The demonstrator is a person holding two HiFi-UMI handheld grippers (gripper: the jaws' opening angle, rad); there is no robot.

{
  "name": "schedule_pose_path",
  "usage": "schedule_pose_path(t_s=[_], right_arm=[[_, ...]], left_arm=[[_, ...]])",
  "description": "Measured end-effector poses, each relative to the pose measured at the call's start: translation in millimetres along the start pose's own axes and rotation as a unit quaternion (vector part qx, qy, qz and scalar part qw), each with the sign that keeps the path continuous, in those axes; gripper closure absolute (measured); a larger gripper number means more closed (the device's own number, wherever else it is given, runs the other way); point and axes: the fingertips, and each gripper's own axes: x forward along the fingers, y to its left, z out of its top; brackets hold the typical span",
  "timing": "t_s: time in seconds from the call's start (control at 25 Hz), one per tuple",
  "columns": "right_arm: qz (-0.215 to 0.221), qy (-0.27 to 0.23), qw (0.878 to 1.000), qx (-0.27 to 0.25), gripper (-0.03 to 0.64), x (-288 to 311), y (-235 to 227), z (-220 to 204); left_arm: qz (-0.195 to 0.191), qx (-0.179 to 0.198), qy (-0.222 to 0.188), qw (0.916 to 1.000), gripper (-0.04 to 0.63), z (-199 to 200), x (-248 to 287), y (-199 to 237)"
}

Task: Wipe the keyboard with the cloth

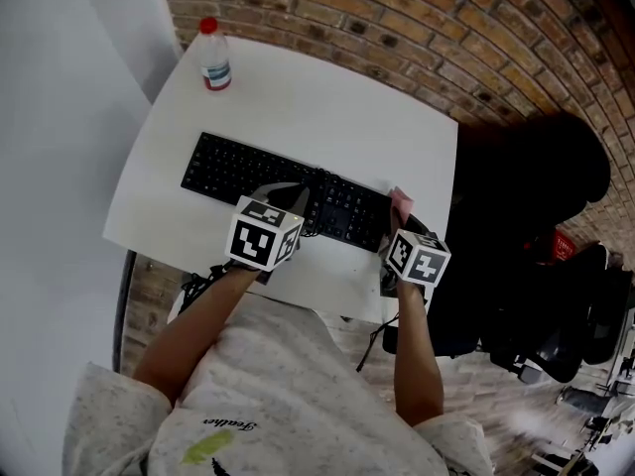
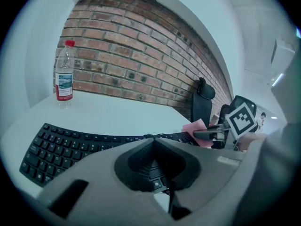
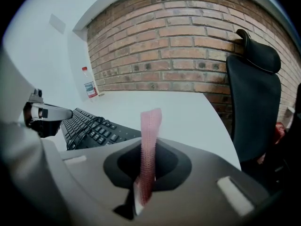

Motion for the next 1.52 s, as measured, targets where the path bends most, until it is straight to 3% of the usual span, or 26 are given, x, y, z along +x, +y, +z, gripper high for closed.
schedule_pose_path(t_s=[0.32,0.6,0.72,1.0,1.08,1.52], right_arm=[[0.010,0.005,0.999,-0.034,0.594,12.8,-0.7,14.0],[0.041,0.022,0.991,-0.122,0.594,18.7,5.5,28.2],[0.067,0.040,0.981,-0.178,0.594,21.3,15.2,30.2],[0.137,0.108,0.939,-0.297,0.594,31.5,39.9,24.8],[0.145,0.116,0.934,-0.305,0.594,33.4,44.7,25.9],[0.184,0.136,0.940,-0.254,0.594,46.7,81.6,31.0]], left_arm=[[0.008,-0.005,-0.005,0.9999,0.601,4.8,-1.6,10.9],[0.014,-0.009,-0.008,0.9998,0.601,7.1,-5.8,20.0],[0.014,-0.011,-0.010,0.9998,0.601,7.4,-7.9,22.6],[0.020,-0.019,-0.020,0.9994,0.601,9.6,-18.1,31.0],[0.023,-0.021,-0.022,0.9993,0.601,10.0,-21.7,34.0],[0.037,-0.032,-0.035,0.9982,0.601,9.1,-43.3,55.7]])
